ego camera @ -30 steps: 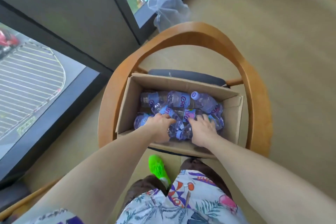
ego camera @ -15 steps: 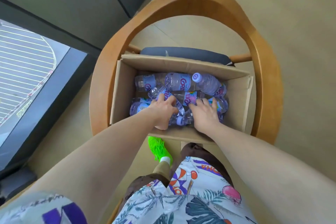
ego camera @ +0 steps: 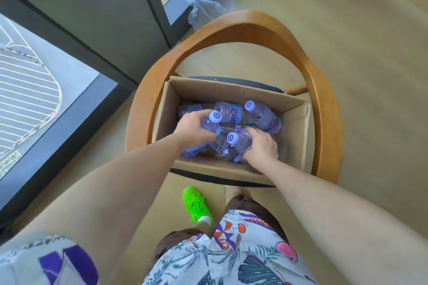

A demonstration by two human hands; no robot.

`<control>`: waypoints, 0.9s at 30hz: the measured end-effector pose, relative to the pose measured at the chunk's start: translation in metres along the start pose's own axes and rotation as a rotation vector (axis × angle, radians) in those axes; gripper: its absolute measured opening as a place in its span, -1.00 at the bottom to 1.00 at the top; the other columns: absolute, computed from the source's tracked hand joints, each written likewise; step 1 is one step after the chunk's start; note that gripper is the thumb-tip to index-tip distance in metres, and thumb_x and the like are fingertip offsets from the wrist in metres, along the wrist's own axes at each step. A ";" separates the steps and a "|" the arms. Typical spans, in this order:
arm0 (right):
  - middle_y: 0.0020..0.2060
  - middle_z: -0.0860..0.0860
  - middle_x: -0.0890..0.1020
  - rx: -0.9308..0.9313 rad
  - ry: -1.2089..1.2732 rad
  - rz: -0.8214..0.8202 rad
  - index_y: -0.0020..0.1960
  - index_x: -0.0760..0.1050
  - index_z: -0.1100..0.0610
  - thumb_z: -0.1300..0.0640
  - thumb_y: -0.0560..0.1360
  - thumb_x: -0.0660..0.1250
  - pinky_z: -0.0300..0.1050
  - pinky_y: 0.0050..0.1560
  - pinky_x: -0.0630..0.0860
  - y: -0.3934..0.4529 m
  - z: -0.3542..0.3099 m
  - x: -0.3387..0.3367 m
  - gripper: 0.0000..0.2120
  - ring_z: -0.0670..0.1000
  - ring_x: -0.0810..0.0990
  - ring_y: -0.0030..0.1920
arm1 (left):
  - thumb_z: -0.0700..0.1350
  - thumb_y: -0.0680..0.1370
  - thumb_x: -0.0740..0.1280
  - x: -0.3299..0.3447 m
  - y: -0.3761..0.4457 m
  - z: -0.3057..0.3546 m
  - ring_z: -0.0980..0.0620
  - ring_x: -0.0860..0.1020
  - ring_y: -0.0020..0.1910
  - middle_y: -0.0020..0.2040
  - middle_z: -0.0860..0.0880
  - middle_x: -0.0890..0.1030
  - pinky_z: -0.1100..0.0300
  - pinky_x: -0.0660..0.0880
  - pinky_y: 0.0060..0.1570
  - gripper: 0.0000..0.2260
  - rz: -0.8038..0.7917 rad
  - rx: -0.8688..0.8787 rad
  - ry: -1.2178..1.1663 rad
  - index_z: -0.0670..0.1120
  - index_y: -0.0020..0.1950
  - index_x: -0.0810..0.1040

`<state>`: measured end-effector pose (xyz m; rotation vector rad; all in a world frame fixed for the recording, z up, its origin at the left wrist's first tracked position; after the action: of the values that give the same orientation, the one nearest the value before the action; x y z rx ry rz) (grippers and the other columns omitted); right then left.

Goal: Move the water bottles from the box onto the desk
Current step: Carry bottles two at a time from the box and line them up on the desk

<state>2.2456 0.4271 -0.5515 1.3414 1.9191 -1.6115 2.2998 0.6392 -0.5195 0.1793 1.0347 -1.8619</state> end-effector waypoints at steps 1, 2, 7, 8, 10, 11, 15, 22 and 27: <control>0.23 0.00 0.60 0.028 0.045 0.014 0.34 0.49 -0.04 0.10 0.37 0.56 0.03 0.18 0.50 -0.005 -0.003 -0.001 -0.43 0.18 0.53 0.27 | -0.14 0.28 0.52 -0.006 -0.004 0.005 0.00 0.66 0.07 0.02 0.06 0.73 0.04 0.59 0.16 -0.46 0.026 0.009 -0.062 0.13 0.24 0.66; 0.25 0.01 0.61 0.054 0.098 0.021 0.37 0.47 -0.03 0.08 0.35 0.59 0.04 0.20 0.50 -0.010 -0.006 -0.003 -0.37 0.19 0.54 0.27 | -0.15 0.28 0.52 -0.011 -0.009 0.010 0.03 0.67 0.07 0.03 0.08 0.73 0.06 0.59 0.17 -0.46 0.052 0.024 -0.110 0.14 0.25 0.66; 0.33 0.07 0.54 0.077 0.265 0.098 0.48 0.34 0.00 -0.17 0.35 0.60 0.11 0.27 0.48 -0.035 -0.032 -0.026 -0.19 0.20 0.50 0.33 | -0.19 0.31 0.58 -0.040 -0.042 0.032 0.29 0.62 -0.03 -0.01 0.23 0.68 0.28 0.52 0.02 -0.49 0.161 0.092 -0.259 0.13 0.22 0.65; 0.32 0.10 0.52 0.063 0.270 0.126 0.48 0.33 0.01 -0.24 0.35 0.57 0.11 0.27 0.47 -0.041 -0.039 -0.034 -0.17 0.21 0.49 0.34 | -0.17 0.31 0.58 -0.047 -0.048 0.037 0.33 0.60 -0.07 -0.04 0.25 0.67 0.32 0.50 -0.02 -0.52 0.181 0.106 -0.279 0.11 0.20 0.65; 0.27 0.12 0.53 0.034 0.337 0.194 0.43 0.36 0.03 -0.31 0.35 0.54 0.11 0.24 0.48 -0.054 -0.054 -0.051 -0.20 0.20 0.50 0.30 | -0.13 0.29 0.58 -0.062 -0.062 0.046 0.35 0.59 -0.16 -0.12 0.25 0.66 0.40 0.50 -0.12 -0.58 0.220 0.128 -0.301 0.12 0.11 0.67; 0.21 0.11 0.56 0.011 0.394 0.234 0.35 0.41 0.03 -0.31 0.34 0.55 0.10 0.18 0.49 -0.060 -0.061 -0.059 -0.27 0.17 0.53 0.25 | -0.12 0.29 0.58 -0.071 -0.068 0.050 0.33 0.59 -0.20 -0.16 0.24 0.66 0.42 0.51 -0.17 -0.62 0.242 0.133 -0.311 0.12 0.06 0.66; -0.07 -0.07 0.59 -0.074 0.644 0.355 -0.02 0.44 0.01 -0.27 0.23 0.59 0.02 -0.09 0.42 -0.090 -0.092 -0.094 -0.46 0.08 0.58 0.00 | -0.08 0.23 0.51 -0.107 -0.096 0.056 0.09 0.57 -0.31 -0.32 0.12 0.60 0.17 0.54 -0.19 -0.77 0.370 0.114 -0.492 0.01 -0.18 0.56; -0.05 0.10 0.72 -0.224 0.948 0.303 0.00 0.53 0.09 -0.12 0.09 0.58 0.23 0.15 0.62 -0.116 -0.170 -0.139 -0.43 0.14 0.73 -0.02 | -0.13 0.18 0.43 -0.160 -0.156 0.049 0.05 0.53 -0.43 -0.42 0.02 0.57 0.15 0.53 -0.28 -0.84 0.558 0.099 -0.706 -0.04 -0.28 0.54; -0.12 0.04 0.71 -0.465 0.872 0.219 -0.05 0.50 -0.02 -0.12 0.14 0.59 0.25 0.14 0.61 -0.129 -0.243 -0.153 -0.53 0.13 0.71 -0.05 | -0.11 0.21 0.47 -0.204 -0.199 0.031 -0.05 0.55 -0.36 -0.34 -0.09 0.60 0.01 0.64 -0.28 -0.85 0.730 0.019 -0.846 -0.03 -0.29 0.56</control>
<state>2.3021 0.5815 -0.2822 2.1147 2.2479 -0.4074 2.2573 0.7891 -0.2792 -0.1958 0.2838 -1.0857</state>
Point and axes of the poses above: each hand's wrist, its own y-axis towards the middle knuckle, its own x-axis out of the palm, z = x × y, the point moved 6 cm from there along y, towards the middle knuckle
